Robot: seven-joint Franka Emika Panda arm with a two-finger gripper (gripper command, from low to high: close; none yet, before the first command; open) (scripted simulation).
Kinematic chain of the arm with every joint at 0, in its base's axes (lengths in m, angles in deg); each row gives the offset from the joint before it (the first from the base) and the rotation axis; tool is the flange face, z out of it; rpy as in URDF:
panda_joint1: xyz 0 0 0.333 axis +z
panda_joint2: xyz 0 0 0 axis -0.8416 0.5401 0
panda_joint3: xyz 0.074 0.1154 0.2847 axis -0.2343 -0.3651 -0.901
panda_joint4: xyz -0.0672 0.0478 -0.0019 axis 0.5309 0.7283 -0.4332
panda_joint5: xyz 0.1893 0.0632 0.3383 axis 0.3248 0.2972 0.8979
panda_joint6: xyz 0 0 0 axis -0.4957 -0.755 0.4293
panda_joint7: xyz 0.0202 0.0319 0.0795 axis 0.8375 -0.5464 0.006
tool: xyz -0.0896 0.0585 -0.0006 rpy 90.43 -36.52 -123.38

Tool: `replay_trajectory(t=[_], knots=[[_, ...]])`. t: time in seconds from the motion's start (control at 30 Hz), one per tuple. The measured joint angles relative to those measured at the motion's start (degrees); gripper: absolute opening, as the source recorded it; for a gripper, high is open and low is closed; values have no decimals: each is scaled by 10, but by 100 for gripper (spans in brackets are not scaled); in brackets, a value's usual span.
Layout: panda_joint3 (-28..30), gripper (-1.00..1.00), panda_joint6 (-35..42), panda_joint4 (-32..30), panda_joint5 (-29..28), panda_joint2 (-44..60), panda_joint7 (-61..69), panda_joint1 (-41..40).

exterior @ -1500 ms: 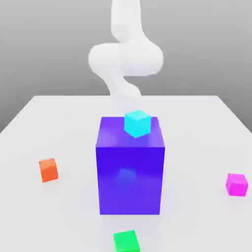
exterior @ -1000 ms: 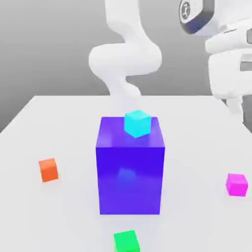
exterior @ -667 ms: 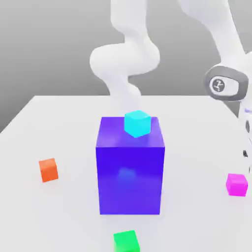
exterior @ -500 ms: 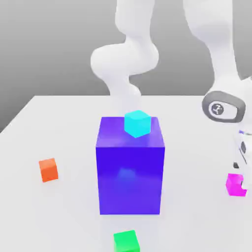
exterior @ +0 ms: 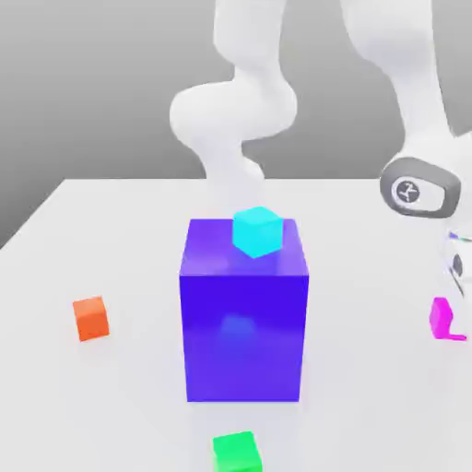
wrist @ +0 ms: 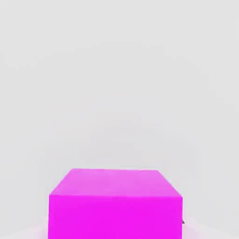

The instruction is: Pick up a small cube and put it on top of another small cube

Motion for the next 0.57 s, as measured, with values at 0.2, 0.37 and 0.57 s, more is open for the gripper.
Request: replay_trajectory(t=[0.2, 0.37, 0.57], knots=[[99, -100, 53, 47, 49, -8, 7, -115], [167, -100, 67, 81, 86, 11, 14, -194], [173, 100, 20, 96, 108, 72, 24, -218]])
